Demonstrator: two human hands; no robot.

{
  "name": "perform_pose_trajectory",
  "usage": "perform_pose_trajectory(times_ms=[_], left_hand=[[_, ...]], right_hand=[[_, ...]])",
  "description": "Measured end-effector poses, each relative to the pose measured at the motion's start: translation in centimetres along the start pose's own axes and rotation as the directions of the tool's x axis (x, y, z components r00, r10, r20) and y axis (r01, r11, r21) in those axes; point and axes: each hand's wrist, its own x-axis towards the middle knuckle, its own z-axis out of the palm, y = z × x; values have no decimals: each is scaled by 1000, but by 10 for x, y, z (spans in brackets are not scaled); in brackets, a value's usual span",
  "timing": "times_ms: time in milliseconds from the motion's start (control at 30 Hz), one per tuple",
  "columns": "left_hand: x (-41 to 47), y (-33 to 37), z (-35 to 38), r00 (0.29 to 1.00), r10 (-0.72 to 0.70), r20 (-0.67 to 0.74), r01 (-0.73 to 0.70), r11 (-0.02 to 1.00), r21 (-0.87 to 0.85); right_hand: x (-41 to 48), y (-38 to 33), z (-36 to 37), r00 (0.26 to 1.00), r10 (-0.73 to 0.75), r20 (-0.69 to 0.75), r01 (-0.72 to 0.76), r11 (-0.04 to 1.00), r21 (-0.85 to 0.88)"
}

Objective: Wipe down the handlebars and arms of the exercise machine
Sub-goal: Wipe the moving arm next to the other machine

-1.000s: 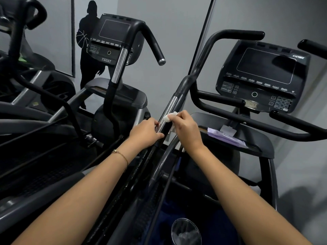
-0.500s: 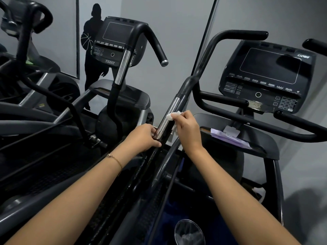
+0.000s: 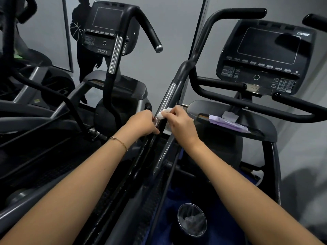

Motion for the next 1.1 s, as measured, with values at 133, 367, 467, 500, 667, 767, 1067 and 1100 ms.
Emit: perform_pose_trajectory(times_ms=[133,367,467,500,667,767,1067,1100], left_hand=[[1,0,1,1000,-5,-5,5,1000,24],[-6,-5,5,998,37,-54,-35,999,25],[-6,-4,5,998,46,-40,-45,998,33],[-6,-4,5,998,46,-39,-44,998,34],[-10,-3,4,997,47,-56,-45,999,30],[-10,-6,4,995,65,-76,-63,998,23],[-15,-13,8,990,89,-114,-99,991,-87],[-15,-16,10,987,93,-133,-107,989,-103]], right_hand=[[6,5,-3,999,16,-31,-16,1000,28],[-6,-9,0,999,-15,-32,14,1000,-25],[-3,-8,-5,1000,4,29,-4,1000,-2],[3,-8,-8,997,63,54,-63,998,-4],[12,-4,-2,986,158,50,-158,987,-3],[-10,-12,4,998,68,8,-68,997,32],[7,-5,3,985,129,-111,-122,990,68],[0,-9,5,988,120,-100,-112,990,81]])
